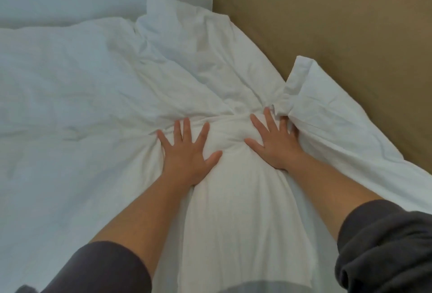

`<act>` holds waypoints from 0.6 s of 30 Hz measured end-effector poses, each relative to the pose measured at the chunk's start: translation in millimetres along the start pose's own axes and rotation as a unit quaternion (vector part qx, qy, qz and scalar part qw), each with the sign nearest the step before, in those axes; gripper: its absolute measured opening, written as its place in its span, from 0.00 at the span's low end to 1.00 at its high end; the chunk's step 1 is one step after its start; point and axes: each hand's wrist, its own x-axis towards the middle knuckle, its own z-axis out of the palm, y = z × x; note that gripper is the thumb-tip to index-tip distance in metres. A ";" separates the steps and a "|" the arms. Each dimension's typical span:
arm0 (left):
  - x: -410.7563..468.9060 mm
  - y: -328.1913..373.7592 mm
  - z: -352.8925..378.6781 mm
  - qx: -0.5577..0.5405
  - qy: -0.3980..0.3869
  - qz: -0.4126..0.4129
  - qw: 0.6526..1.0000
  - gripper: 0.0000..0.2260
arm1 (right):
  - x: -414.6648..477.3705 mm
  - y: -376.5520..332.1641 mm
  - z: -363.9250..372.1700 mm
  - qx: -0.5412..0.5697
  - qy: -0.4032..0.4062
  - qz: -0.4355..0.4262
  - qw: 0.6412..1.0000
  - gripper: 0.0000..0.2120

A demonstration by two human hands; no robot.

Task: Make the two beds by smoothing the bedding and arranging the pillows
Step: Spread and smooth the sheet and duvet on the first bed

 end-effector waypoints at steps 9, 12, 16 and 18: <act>0.6 -27.5 -28.3 0.062 0.085 0.003 0.994 0.30 | 6.7 8.3 -64.7 -0.226 0.023 -0.094 0.969 0.28; -2.3 -38.4 -38.8 0.047 0.103 -0.010 0.993 0.19 | 3.7 8.8 -76.4 -0.262 0.045 -0.082 0.961 0.27; 13.0 -43.0 -46.4 0.013 0.115 -0.034 0.993 0.17 | 35.6 -28.0 -63.2 -0.062 -0.019 -0.026 0.998 0.29; 30.1 -47.7 -50.2 0.019 0.105 -0.027 0.994 0.20 | 62.7 -38.0 -61.9 0.045 -0.016 0.044 0.998 0.31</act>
